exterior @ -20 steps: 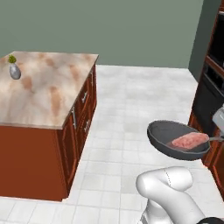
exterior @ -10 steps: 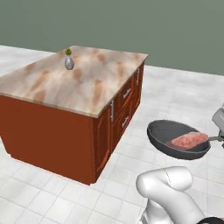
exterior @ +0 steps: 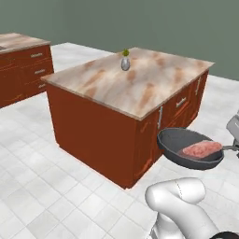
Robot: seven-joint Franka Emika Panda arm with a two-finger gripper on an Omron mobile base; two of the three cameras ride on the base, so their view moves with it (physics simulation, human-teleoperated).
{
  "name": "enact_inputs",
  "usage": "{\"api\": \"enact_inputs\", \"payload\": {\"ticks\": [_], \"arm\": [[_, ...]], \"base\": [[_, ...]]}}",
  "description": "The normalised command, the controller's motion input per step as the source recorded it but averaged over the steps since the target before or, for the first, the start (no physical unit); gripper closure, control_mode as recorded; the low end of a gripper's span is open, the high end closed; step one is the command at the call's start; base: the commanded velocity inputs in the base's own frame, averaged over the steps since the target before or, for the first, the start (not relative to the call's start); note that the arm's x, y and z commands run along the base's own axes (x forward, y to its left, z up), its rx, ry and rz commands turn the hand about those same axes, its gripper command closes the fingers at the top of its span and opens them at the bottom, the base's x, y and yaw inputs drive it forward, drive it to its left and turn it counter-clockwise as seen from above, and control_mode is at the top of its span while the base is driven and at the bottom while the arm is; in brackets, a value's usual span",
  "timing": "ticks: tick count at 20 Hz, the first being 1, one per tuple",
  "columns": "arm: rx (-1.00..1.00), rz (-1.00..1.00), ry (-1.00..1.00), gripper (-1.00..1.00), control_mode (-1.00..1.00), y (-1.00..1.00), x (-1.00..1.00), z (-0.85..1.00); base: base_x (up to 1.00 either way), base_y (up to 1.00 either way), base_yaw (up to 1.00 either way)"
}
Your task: Pick up the pan with the steak in it and place it on the dining table. Then place the steak on the plate.
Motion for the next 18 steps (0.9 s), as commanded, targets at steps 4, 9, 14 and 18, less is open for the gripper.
{"api": "enact_inputs", "payload": {"ticks": [4, 9, 14, 18], "arm": [[0.00, 0.00, 0.00, 1.00, 1.00, 0.00, 0.00, 0.00], [0.00, 0.00, 0.00, 1.00, 1.00, 0.00, 0.00, 0.00], [0.00, 0.00, 0.00, 1.00, 1.00, 0.00, 0.00, 0.00], [0.00, 0.00, 0.00, 1.00, 1.00, 0.00, 0.00, 0.00]], "base": [[-0.07, 0.00, 0.50], [-0.08, 0.00, 0.50], [-0.11, 0.00, 0.50], [-0.07, -0.01, 0.47]]}}
